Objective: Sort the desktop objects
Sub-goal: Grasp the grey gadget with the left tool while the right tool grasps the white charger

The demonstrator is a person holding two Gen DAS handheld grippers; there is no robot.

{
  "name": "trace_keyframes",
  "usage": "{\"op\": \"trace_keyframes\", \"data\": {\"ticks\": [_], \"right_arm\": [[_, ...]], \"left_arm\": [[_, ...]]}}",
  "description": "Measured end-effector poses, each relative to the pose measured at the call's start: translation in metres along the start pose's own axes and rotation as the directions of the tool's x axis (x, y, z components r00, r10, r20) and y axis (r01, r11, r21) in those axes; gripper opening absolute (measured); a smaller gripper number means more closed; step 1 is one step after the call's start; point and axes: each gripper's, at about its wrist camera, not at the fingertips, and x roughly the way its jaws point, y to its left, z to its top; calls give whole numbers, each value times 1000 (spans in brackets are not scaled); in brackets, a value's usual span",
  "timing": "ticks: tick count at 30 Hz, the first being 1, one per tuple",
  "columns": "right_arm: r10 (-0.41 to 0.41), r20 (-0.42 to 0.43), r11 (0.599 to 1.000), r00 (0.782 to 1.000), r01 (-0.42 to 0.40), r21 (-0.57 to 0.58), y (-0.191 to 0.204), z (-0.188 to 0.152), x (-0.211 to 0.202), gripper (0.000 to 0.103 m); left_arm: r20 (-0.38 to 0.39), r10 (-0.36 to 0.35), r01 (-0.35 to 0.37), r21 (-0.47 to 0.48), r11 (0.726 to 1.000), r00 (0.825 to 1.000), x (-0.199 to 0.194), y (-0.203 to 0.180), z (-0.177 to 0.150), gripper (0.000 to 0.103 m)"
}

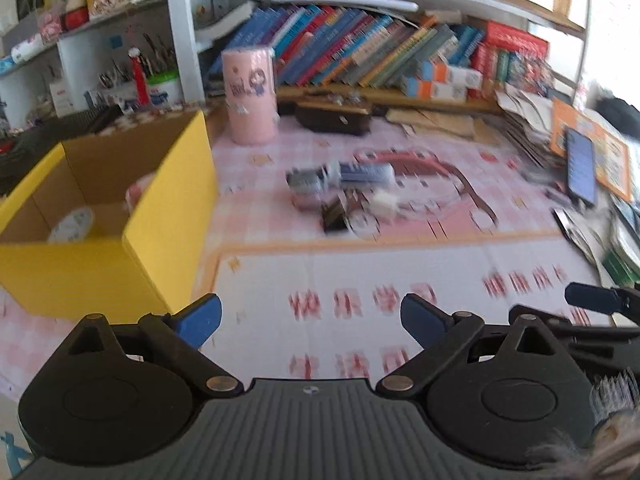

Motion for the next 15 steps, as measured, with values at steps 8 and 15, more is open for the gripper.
{"op": "trace_keyframes", "data": {"ticks": [8,15], "right_arm": [[119,59,988,991,-113,-101,-2,41,56,63],[182,15,970,983,-177,-166,4,68,113,62]], "left_arm": [[45,28,-25,-62,998,999,55,0,51,92],[32,39,-36,-87,996,999,114,1,81,87]]}}
